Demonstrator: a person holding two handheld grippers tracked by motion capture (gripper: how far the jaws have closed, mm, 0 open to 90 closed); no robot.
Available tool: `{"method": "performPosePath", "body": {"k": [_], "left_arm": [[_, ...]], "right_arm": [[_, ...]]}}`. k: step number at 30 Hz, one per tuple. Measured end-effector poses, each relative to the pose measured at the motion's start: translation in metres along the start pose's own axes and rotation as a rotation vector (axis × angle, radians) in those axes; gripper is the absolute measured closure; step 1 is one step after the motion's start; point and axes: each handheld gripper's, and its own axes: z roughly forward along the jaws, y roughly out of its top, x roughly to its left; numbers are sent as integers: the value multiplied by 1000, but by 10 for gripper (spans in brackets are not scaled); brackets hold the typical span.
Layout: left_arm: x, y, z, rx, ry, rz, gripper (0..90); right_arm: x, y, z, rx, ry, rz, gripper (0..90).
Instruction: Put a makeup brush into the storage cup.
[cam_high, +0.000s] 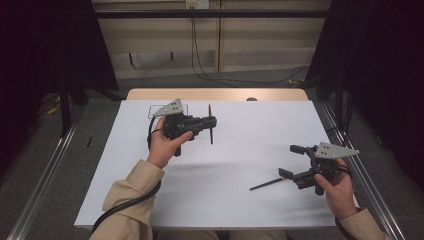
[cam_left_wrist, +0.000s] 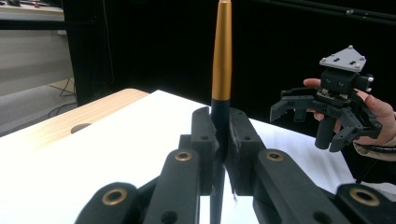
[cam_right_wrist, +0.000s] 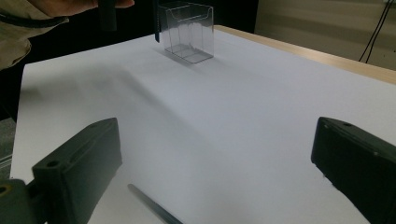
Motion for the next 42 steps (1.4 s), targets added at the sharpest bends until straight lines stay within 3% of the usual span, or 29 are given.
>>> {"method": "performPosePath", "body": {"k": [16,42], "left_arm": [[1,4,-8,-6,30,5,830],[14,14,-23,-14,120,11,831]], "right_arm": [[0,-2,-4,-14,6,-4,10],[0,-4,-4,-7,22,-11,12]]}}
